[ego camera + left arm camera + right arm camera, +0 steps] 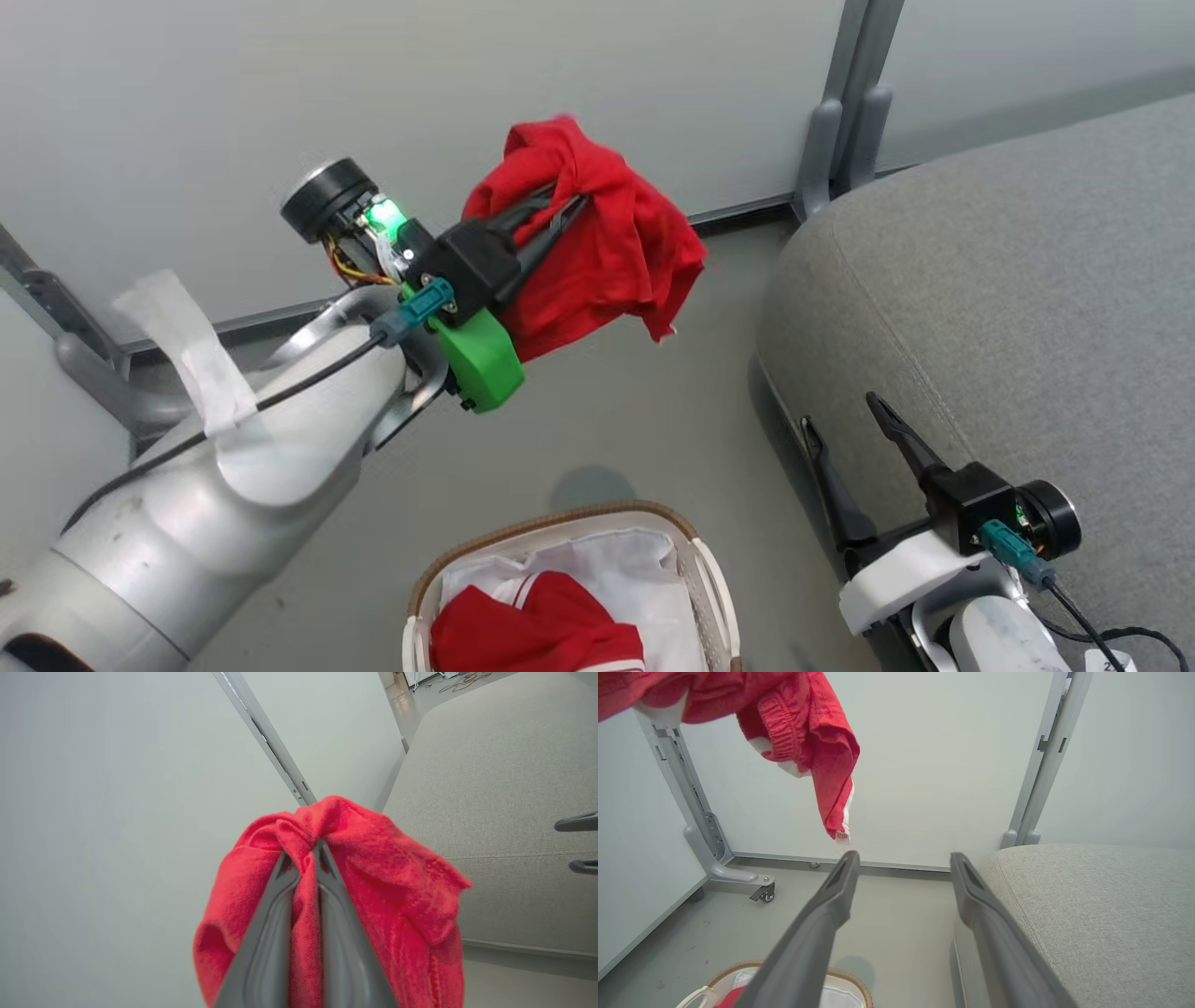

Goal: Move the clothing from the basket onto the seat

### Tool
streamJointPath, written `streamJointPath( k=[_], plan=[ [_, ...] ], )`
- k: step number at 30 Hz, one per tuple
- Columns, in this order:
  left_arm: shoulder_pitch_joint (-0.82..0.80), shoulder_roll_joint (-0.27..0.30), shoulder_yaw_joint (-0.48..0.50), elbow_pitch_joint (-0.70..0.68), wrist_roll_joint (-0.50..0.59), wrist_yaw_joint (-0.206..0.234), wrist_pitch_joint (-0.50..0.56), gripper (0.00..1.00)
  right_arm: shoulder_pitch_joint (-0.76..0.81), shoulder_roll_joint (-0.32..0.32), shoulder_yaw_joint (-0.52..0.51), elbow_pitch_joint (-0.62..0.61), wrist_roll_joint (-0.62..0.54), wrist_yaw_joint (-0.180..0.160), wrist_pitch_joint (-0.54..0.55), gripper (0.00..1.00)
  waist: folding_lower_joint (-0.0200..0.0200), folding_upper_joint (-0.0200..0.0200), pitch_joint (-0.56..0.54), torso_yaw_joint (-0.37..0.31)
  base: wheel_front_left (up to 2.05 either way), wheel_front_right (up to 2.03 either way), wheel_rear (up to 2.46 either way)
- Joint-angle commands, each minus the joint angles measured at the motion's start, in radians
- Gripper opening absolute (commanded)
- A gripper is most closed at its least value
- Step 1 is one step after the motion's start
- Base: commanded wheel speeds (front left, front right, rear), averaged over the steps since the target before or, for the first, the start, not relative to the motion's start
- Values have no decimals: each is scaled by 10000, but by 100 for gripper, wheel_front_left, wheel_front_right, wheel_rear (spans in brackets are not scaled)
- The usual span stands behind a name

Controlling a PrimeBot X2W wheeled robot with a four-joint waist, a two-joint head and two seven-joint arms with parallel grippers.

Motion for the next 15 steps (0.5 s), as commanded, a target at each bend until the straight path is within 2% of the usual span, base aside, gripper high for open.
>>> streamJointPath(
  k=[1, 9, 15],
  plan=[
    [-236, 89, -51, -14, -75, -26, -3, 0, 71, -40, 46, 3, -103, -6, -49, 100, 1, 0, -252, 68, 0, 0, 0],
    [-784, 156, -354, -159, -275, -26, 0, 0, -369, -40, 414, 69, -338, -8, -49, 100, 1, 0, -313, 138, 0, 0, 0],
    [-876, 50, -780, -442, -382, -26, 14, 0, -1178, -38, 536, 553, -936, -8, -49, 100, 1, 0, -322, 396, 0, 0, 0]
  ],
)
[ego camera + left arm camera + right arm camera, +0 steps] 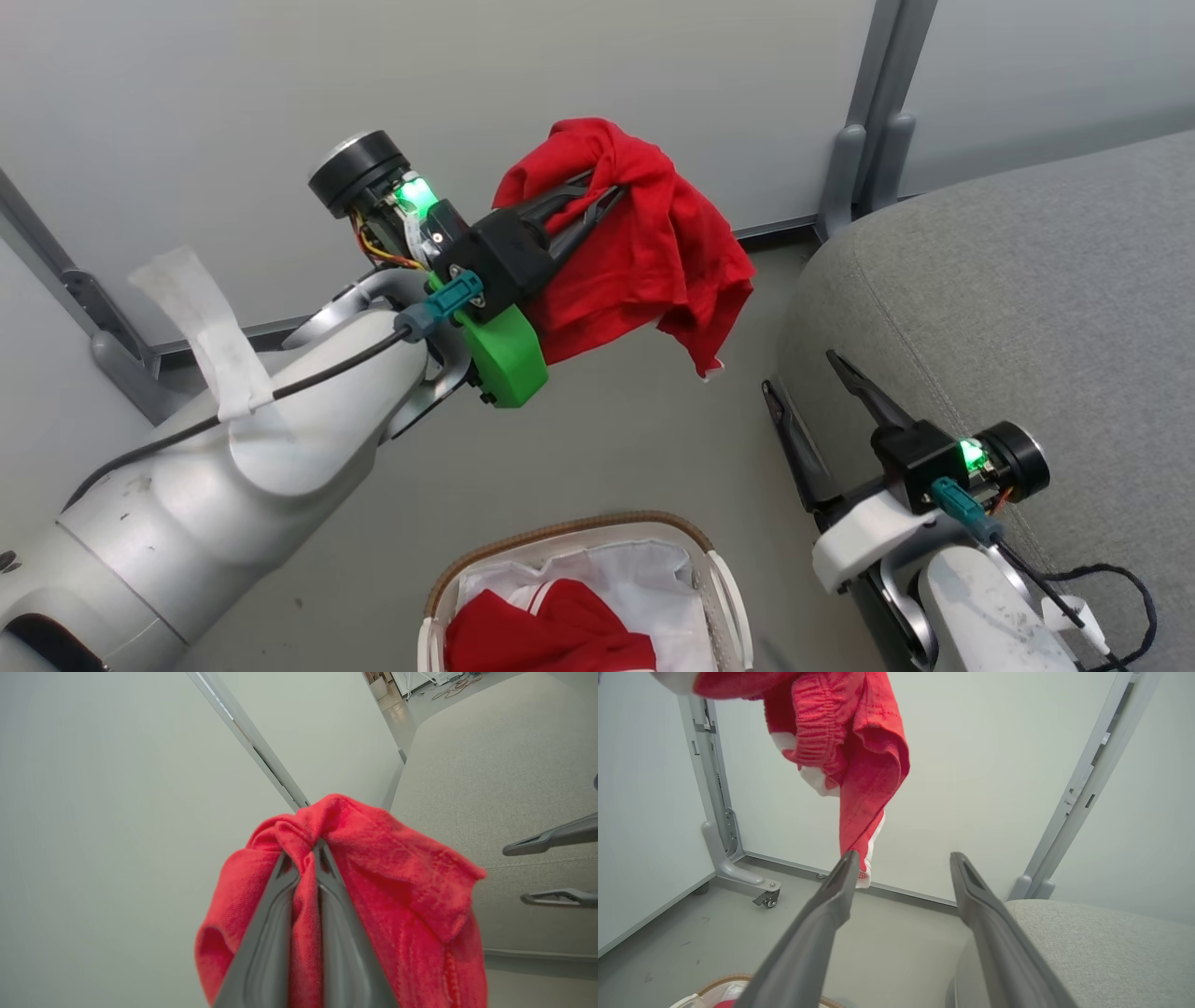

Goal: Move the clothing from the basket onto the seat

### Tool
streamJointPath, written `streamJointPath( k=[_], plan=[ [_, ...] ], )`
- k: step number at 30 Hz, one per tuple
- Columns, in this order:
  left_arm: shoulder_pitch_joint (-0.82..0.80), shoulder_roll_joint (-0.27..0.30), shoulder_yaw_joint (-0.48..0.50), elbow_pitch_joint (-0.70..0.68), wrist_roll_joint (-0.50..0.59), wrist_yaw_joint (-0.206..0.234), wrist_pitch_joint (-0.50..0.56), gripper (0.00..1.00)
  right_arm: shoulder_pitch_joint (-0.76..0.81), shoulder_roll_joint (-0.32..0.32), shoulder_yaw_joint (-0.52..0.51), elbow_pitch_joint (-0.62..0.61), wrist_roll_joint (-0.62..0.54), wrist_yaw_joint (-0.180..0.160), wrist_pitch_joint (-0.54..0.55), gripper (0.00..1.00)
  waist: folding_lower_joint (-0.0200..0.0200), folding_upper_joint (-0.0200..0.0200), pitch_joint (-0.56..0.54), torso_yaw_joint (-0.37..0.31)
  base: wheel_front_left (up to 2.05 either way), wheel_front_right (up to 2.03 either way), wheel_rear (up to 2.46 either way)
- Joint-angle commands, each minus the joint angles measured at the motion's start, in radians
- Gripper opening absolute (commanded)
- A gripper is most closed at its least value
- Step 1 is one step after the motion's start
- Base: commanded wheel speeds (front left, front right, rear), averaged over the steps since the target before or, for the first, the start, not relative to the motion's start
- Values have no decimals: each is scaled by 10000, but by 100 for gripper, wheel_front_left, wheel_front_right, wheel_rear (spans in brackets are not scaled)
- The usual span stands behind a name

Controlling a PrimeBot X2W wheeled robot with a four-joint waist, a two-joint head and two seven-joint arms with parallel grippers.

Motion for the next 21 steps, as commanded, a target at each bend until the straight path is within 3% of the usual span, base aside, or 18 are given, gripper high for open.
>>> streamJointPath(
  k=[1, 10, 17, 18, 19, 21],
  plan=[
    [-140, -13, -95, -80, -90, -27, 31, 0, -278, -38, -16, 147, -113, -8, -49, 100, 1, 0, 4, 99, 0, 0, 0],
    [-21, -93, -637, -504, -241, -27, 130, 0, -1676, -91, 388, 1651, -762, -10, -49, 100, 1, 0, -7, 488, 0, 0, 0],
    [339, -79, -818, -497, -436, -25, 153, 0, -2448, -232, 1277, 2173, -454, -10, -49, 100, 1, 0, -57, 631, 0, 0, 0],
    [394, -78, -815, -479, -466, -22, 146, 0, -2506, -250, 1357, 2207, -385, -10, -49, 93, 1, 0, -69, 632, 0, 0, 0],
    [472, -68, -818, -447, -511, -8, 135, 0, -2571, -258, 1514, 2244, -265, -10, -49, 52, 1, 0, -86, 631, 0, 0, 0],
    [638, -68, -811, -393, -622, 24, 107, 0, -2704, -306, 1745, 2350, -111, -10, -49, 28, 1, 0, -116, 628, 0, 0, 0]
  ],
)
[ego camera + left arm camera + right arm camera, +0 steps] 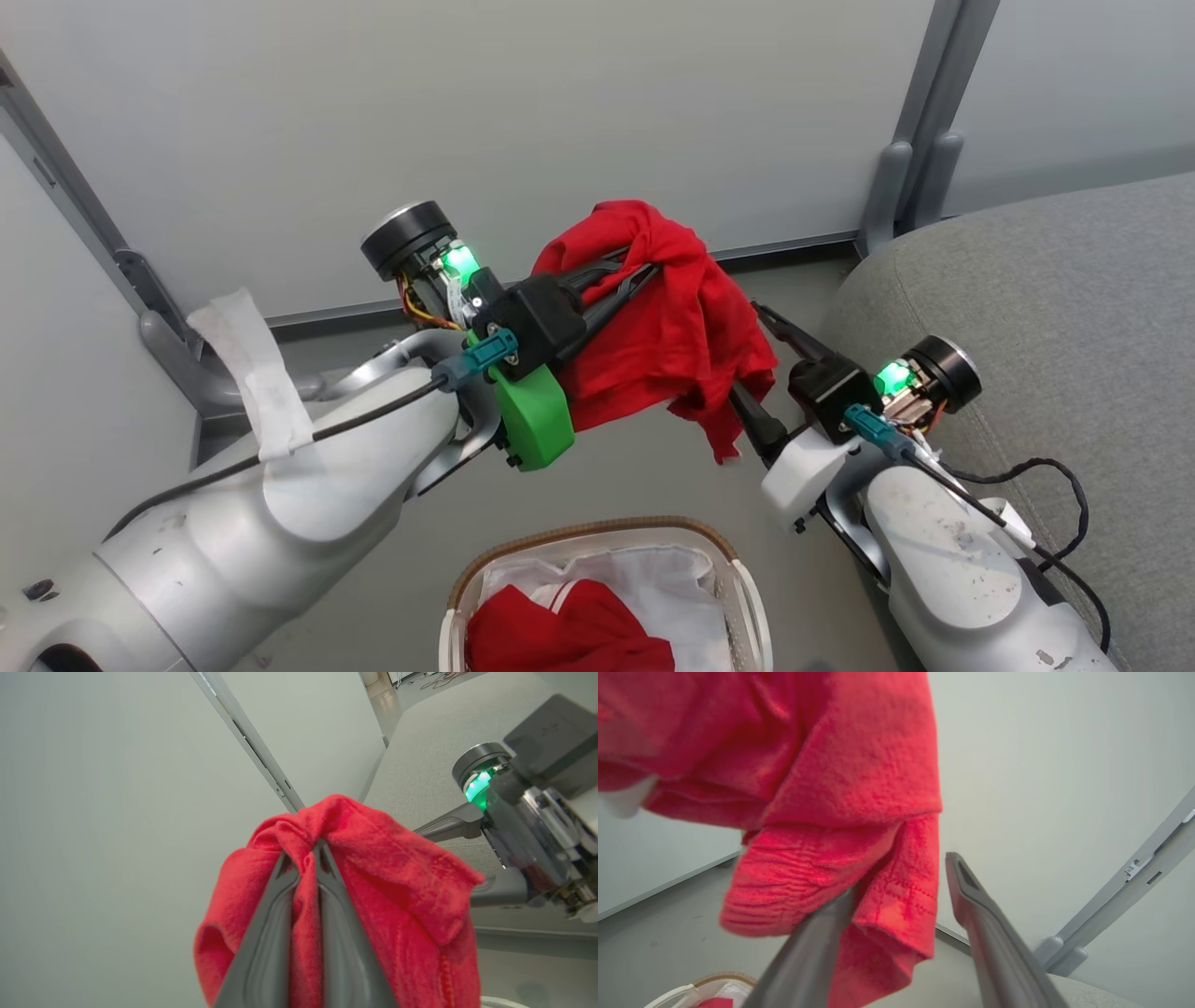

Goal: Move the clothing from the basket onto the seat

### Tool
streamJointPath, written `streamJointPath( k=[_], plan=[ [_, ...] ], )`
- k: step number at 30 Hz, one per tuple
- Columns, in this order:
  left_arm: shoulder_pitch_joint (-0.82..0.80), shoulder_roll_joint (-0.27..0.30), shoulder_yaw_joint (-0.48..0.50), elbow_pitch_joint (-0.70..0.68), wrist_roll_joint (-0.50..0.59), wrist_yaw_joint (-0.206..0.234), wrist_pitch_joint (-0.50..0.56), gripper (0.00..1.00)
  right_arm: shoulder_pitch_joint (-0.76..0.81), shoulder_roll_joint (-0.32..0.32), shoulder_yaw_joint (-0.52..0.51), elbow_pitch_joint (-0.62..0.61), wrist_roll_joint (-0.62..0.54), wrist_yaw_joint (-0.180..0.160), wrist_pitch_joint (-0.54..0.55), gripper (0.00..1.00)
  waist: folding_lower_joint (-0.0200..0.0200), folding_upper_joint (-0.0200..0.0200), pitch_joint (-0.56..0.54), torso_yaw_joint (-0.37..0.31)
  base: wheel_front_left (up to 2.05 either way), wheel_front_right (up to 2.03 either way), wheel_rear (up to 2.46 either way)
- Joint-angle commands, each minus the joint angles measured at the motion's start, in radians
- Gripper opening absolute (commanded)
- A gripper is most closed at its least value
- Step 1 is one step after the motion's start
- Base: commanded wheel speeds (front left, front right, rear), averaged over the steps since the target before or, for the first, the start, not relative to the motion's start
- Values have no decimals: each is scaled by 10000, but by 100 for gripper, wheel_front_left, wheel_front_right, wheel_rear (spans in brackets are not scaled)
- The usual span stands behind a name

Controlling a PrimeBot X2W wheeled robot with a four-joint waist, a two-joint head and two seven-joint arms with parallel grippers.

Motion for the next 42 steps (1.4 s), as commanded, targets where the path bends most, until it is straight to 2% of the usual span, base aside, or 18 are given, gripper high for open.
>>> streamJointPath(
  k=[1, 2, 11, 17, 19, 20, 21, 22, 37, 42],
  plan=[
    [236, 3, 18, 33, -97, 35, -62, 0, -181, -64, 92, 68, 119, -10, -49, 12, 1, 0, -23, -5, 0, 0, 0],
    [334, -17, 41, 63, -173, 53, -80, 0, -220, -87, 160, 108, 208, -10, -49, 0, 1, 0, -38, -8, 0, 0, 0],
    [1268, -200, 342, 294, -486, 260, -180, 0, -329, -181, 289, 154, 558, -10, -49, 0, 1, 0, -60, -85, 0, 0, 0],
    [2019, -429, 896, 146, -530, 404, -177, 1, -385, -279, 39, -3, 544, -10, -49, 0, 1, 0, 5, -114, 0, 0, 0],
    [2360, -515, 1149, 92, -459, 421, -177, 34, -413, -289, -60, -67, 496, -10, -49, 0, 1, 0, 30, -121, 0, 0, 0],
    [2537, -570, 1309, 46, -420, 417, -178, 60, -440, -290, -103, -105, 483, -10, -49, 0, 1, 0, 43, -124, 0, 0, 0],
    [2702, -620, 1438, 32, -389, 408, -178, 93, -467, -294, -141, -146, 474, -10, -49, 0, 1, 0, 53, -126, 0, 0, 0],
    [2906, -695, 1575, 21, -321, 401, -179, 100, -488, -291, -178, -188, 457, -10, -49, 0, 1, 0, 63, -129, 0, 0, 0],
    [5799, -1975, 4261, 251, 760, 197, -169, 100, -241, -366, -706, -1130, 282, -10, -49, 0, 1, 0, 308, -273, 0, 0, 0],
    [6561, -2227, 5118, 248, 1149, 86, -169, 100, -98, -358, -886, -1287, 258, -10, -49, 0, 1, 0, 415, -389, 0, 0, 0]
  ],
)
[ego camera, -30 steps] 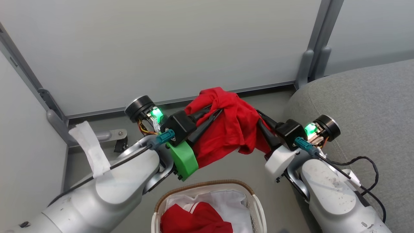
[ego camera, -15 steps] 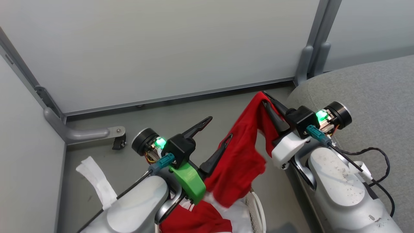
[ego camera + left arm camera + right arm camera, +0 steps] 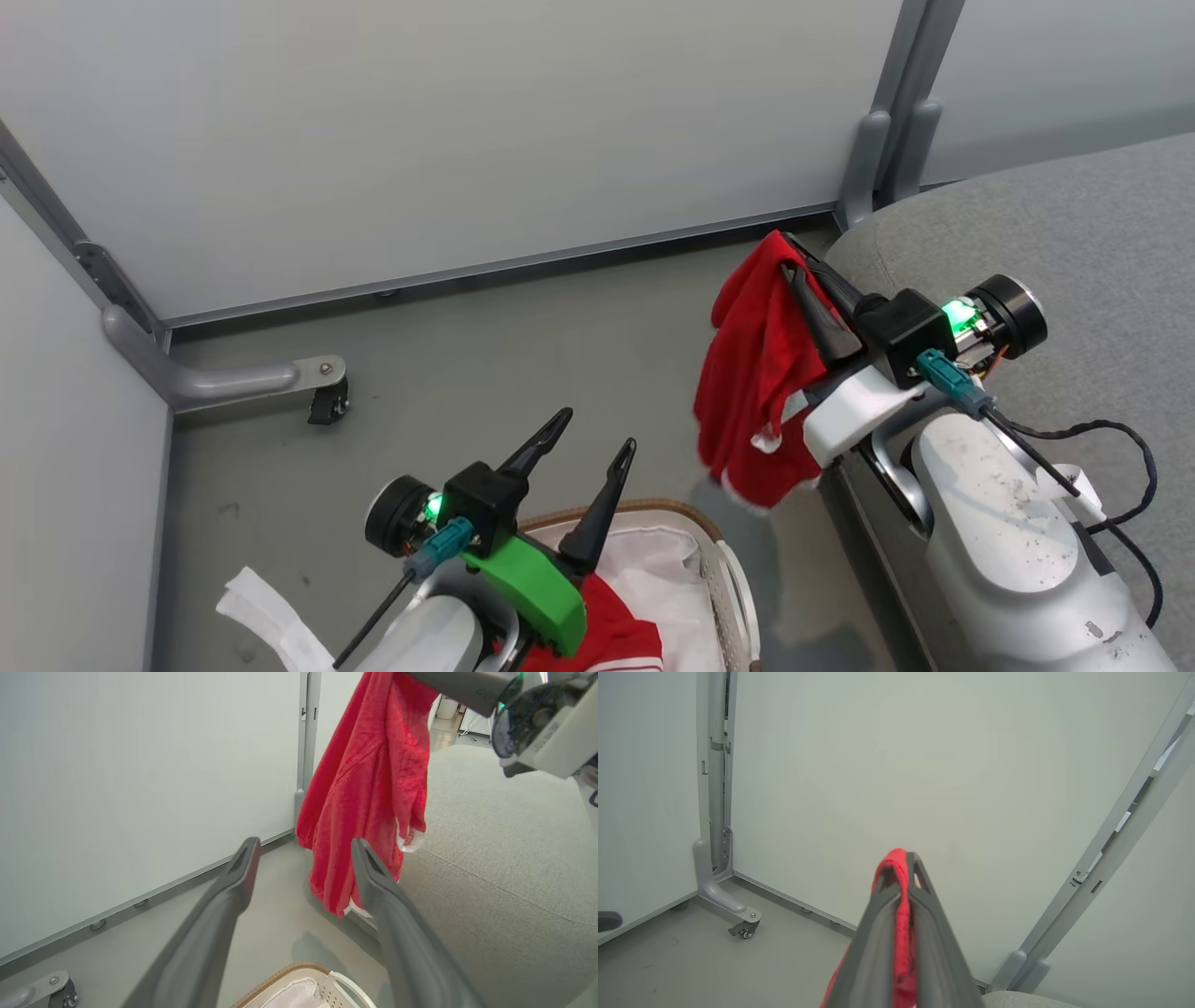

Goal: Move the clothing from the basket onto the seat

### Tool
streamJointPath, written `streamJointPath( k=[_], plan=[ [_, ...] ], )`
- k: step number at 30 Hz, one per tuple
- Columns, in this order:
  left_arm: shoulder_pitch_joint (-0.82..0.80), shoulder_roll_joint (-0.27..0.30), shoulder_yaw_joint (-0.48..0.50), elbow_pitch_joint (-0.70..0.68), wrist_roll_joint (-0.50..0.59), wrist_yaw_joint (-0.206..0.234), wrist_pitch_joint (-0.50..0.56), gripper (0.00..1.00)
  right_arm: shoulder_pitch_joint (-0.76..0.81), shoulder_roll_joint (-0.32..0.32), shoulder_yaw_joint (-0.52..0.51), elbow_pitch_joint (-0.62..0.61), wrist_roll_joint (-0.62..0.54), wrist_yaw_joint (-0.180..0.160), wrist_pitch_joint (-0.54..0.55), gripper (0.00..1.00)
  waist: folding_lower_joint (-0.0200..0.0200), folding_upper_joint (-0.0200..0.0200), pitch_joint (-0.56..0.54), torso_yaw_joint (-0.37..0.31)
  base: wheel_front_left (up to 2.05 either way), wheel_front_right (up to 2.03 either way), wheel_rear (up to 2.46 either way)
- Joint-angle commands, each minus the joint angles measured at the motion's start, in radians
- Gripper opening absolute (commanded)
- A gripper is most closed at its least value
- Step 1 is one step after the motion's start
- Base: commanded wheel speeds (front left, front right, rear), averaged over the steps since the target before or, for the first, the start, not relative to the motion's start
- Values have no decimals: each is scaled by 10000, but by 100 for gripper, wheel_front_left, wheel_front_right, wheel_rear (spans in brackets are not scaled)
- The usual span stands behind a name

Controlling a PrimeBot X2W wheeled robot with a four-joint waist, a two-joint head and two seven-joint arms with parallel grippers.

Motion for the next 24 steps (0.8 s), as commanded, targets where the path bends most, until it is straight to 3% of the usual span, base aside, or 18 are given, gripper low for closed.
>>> streamJointPath(
  k=[1, 14, 24],
  plan=[
    [279, -30, 202, 5, 123, -57, -10, 100, 175, -10, -55, -72, -22, -10, -49, 0, 1, 0, 45, -51, 0, 0, 0],
    [993, -430, 1222, -153, 871, -161, -9, 100, 310, 25, -239, -226, -1, -10, -49, 0, 1, 0, 176, -329, 0, 0, 0],
    [717, -417, 1207, -427, 999, -165, -9, 100, -202, -421, -876, -670, -179, -10, -49, 0, 1, 0, 1008, -1897, 0, 0, 0]
  ],
)
